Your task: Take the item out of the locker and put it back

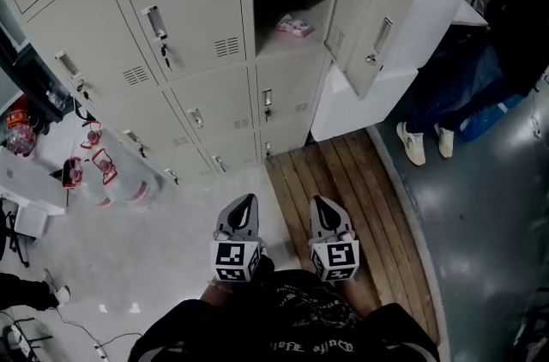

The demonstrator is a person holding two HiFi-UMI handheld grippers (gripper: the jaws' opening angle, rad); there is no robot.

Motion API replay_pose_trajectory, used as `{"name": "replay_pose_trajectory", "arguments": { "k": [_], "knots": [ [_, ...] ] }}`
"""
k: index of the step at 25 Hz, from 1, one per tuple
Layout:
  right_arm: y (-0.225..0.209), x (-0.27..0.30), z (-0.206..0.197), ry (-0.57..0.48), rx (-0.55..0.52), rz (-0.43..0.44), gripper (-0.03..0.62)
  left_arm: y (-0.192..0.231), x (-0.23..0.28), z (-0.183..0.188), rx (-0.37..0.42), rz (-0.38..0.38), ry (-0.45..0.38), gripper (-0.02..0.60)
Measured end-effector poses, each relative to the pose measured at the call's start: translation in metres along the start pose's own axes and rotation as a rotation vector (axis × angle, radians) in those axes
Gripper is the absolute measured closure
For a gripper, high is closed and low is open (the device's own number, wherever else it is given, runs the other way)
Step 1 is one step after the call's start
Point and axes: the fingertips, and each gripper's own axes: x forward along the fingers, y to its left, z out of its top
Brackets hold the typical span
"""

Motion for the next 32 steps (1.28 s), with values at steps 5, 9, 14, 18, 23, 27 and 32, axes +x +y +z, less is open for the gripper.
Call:
{"name": "replay_pose_trajectory", "arguments": {
  "k": [5, 9, 14, 18, 23, 27, 32],
  "knots": [
    [0.009, 0.038, 0.011, 0.001, 0.003, -0.015, 0.589, 0.028, 0.026, 0.016, 0.002, -0.047, -0.008, 0.575],
    [0.015, 0.060, 0.014, 0.003, 0.044, -0.037, 0.589, 0.047, 0.041, 0.018, 0.001, -0.073, -0.007, 0.575],
    [0.018, 0.074, 0.018, 0.012, 0.047, -0.048, 0.588, 0.066, 0.052, 0.019, -0.010, -0.076, -0.005, 0.575],
    [0.009, 0.082, 0.021, 0.014, 0.064, -0.070, 0.588, 0.072, 0.059, 0.019, -0.021, -0.075, 0.000, 0.575],
    [-0.002, 0.096, 0.027, 0.000, 0.058, -0.070, 0.588, 0.072, 0.068, 0.018, -0.022, -0.083, -0.003, 0.575],
    [-0.011, 0.122, 0.034, -0.004, 0.063, -0.058, 0.588, 0.087, 0.085, 0.022, -0.028, -0.049, 0.000, 0.575],
    [-0.032, 0.159, 0.053, -0.023, 0.056, -0.061, 0.588, 0.104, 0.115, 0.036, -0.023, -0.023, -0.007, 0.575]
  ]
}}
